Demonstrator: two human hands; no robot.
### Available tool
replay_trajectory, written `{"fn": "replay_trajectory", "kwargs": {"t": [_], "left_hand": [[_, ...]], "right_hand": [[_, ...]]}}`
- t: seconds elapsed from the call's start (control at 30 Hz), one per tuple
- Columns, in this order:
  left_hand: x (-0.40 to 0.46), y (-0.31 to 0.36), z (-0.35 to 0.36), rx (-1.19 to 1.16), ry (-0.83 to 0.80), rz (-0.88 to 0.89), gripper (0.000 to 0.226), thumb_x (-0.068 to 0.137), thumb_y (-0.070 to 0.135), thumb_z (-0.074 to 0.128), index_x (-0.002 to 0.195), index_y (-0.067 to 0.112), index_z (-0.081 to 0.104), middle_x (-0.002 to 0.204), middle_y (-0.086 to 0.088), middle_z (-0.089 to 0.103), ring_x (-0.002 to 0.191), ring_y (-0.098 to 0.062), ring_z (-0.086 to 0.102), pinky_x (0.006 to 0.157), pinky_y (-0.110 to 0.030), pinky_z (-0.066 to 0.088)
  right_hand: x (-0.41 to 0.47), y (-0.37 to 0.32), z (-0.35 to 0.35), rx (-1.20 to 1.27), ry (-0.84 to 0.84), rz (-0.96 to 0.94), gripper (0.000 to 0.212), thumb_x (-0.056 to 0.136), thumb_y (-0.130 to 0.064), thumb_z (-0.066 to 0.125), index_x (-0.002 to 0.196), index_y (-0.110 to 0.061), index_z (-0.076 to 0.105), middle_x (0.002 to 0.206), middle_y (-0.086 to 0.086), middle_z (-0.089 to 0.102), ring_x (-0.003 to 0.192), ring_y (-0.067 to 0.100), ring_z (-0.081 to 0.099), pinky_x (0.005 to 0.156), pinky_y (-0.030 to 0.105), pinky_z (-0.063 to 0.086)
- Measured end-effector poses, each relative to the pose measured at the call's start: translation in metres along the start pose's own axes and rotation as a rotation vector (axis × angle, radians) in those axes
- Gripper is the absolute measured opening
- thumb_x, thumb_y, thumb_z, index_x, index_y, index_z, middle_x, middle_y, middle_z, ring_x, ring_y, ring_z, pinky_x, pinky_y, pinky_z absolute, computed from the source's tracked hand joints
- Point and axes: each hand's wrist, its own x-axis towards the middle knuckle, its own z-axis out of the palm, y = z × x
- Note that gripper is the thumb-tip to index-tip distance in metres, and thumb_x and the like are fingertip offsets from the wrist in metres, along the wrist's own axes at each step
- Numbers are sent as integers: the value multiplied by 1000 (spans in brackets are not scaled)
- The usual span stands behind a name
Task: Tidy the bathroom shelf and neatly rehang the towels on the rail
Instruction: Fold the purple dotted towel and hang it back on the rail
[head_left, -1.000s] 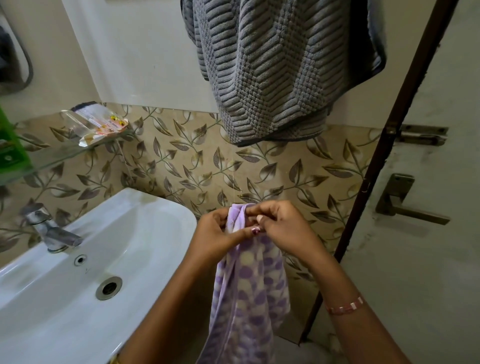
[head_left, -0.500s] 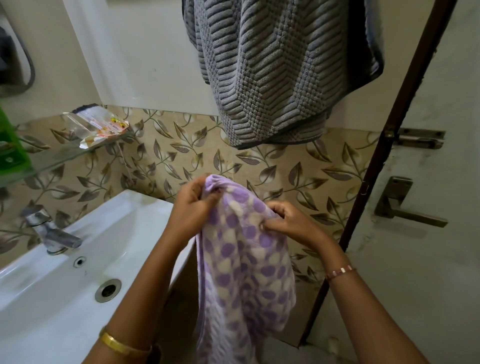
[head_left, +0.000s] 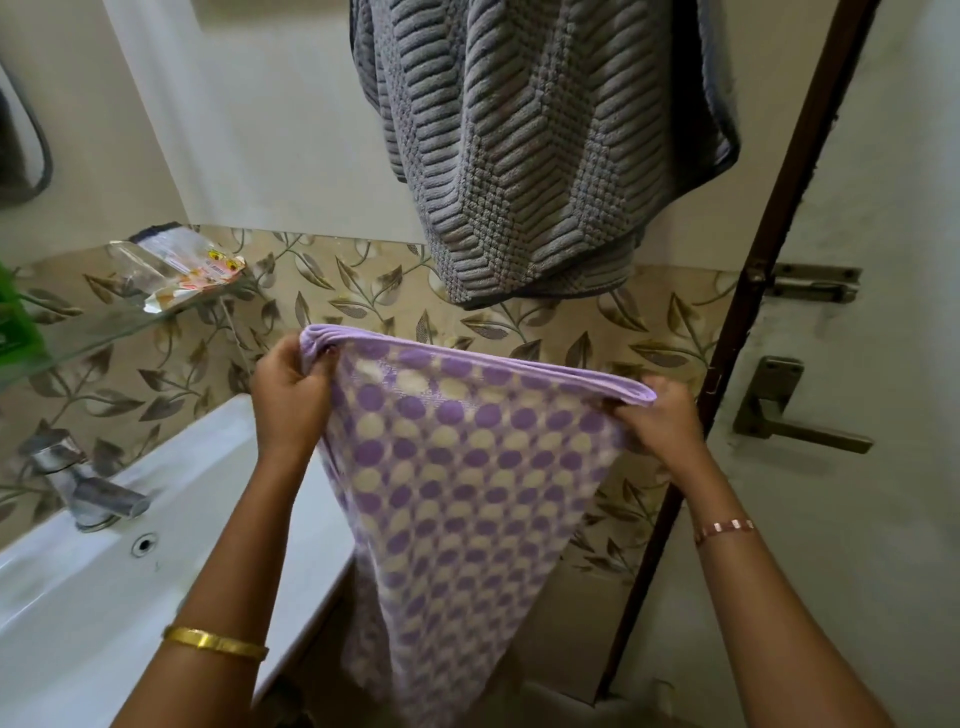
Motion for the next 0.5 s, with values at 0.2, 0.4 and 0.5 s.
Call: {"fn": "replay_trajectory", "kwargs": {"t": [0.2, 0.4, 0.5], "left_hand": [[0, -26, 9, 16, 31, -254, 20, 87, 9, 52, 101, 0, 64, 87, -13, 63, 82, -18, 50, 67, -28, 39], [5, -1, -34, -1066, -708, -424, 43, 92, -3, 21, 118, -4, 55, 118, -29, 59, 115, -39, 54, 103, -44, 41], [13, 2, -13, -602, -620, -194, 38, 89, 1, 31, 101, 3, 67, 94, -16, 73, 94, -30, 66, 84, -30, 53]], "right_hand": [[4, -22, 12, 470, 138, 86, 19, 70, -9, 76, 86, -5, 68, 72, 1, 67, 55, 1, 63, 52, 16, 52], [3, -44, -34, 1120, -628, 157, 65, 59, -42, 81, 112, -10, 60, 99, 12, 73, 92, 27, 68, 79, 42, 57], [17, -44, -37, 825, -465, 92, 45, 65, -50, 75, 97, -19, 70, 89, 5, 75, 81, 20, 70, 74, 37, 55]]}}
